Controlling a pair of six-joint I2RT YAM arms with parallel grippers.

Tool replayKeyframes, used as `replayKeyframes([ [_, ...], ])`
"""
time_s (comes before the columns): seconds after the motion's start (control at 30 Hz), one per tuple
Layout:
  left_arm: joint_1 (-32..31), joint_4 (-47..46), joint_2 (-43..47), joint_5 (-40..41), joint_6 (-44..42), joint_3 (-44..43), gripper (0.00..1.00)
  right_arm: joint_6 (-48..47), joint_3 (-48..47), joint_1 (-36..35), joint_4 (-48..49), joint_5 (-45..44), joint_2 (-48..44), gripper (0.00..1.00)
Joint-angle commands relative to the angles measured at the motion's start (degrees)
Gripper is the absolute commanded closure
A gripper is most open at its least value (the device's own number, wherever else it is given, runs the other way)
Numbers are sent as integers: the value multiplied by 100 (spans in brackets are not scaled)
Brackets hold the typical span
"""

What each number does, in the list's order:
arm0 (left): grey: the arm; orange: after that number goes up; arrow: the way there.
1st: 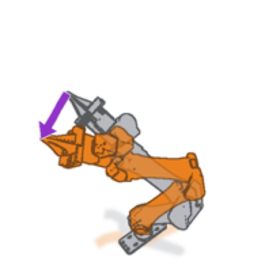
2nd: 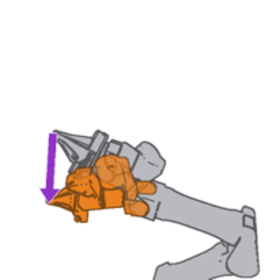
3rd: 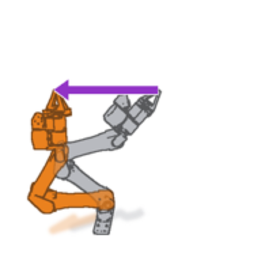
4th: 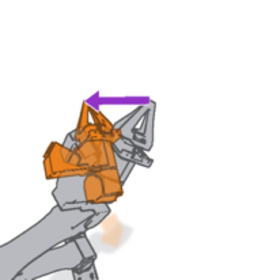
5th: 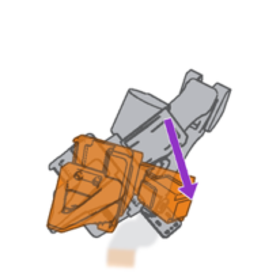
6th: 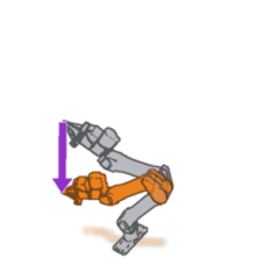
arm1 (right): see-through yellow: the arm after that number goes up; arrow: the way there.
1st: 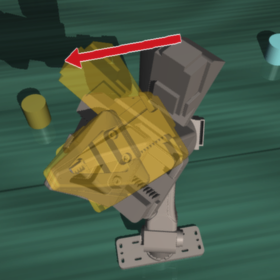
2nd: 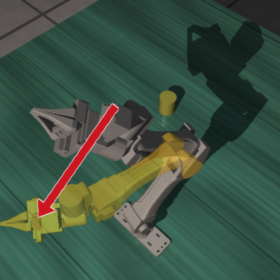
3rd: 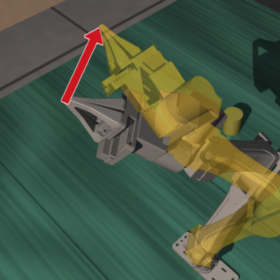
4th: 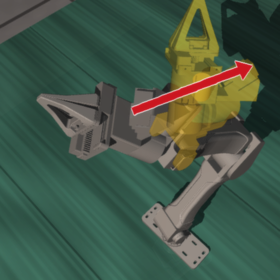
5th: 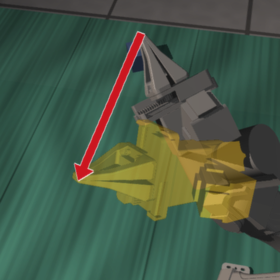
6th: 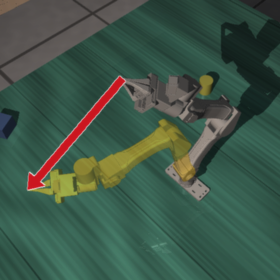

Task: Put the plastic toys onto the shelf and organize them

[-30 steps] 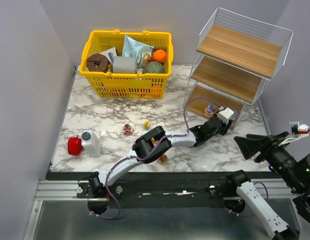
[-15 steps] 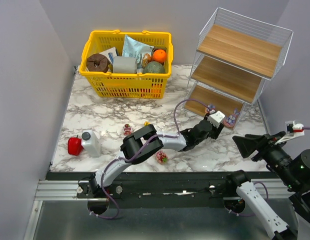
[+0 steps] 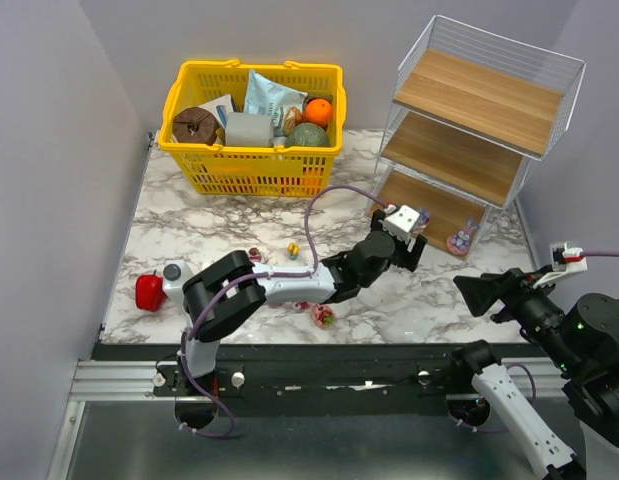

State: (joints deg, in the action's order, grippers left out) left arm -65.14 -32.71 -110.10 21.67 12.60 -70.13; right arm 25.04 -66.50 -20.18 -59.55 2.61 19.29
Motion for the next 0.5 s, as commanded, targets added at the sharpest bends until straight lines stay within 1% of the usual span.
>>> replayKeyframes([
  [0.0, 230, 449, 375, 32, 409, 385, 12, 10, 93, -3, 207, -24, -48, 23],
  [0.1, 458, 494, 402, -259, 593, 500, 12, -8, 163, -3, 189, -24, -22, 23],
  [0.17, 668, 590, 236, -540, 769, 413, 13, 1, 234, 6, 207, -77, -48, 23],
  [0.2, 748, 660, 157, -602, 892, 343, 16, 10, 260, -3, 242, -94, -92, 23],
  [0.23, 827, 756, 52, -733, 1215, 168, 18, 19, 278, -3, 259, -103, -109, 23],
  [0.33, 1100, 766, -423, -936, 1639, -262, 26, 45, 348, -3, 330, -85, -153, 23],
  [0.4, 1179, 818, -827, -998, 1684, -571, 34, 54, 348, -3, 347, -77, -145, 23],
  [0.43, 1188, 871, -959, -989, 1693, -737, 37, 63, 340, -3, 339, -59, -127, 23],
  [0.47, 1197, 958, -1204, -963, 1737, -1061, 40, 71, 331, -3, 347, -59, -136, 23],
])
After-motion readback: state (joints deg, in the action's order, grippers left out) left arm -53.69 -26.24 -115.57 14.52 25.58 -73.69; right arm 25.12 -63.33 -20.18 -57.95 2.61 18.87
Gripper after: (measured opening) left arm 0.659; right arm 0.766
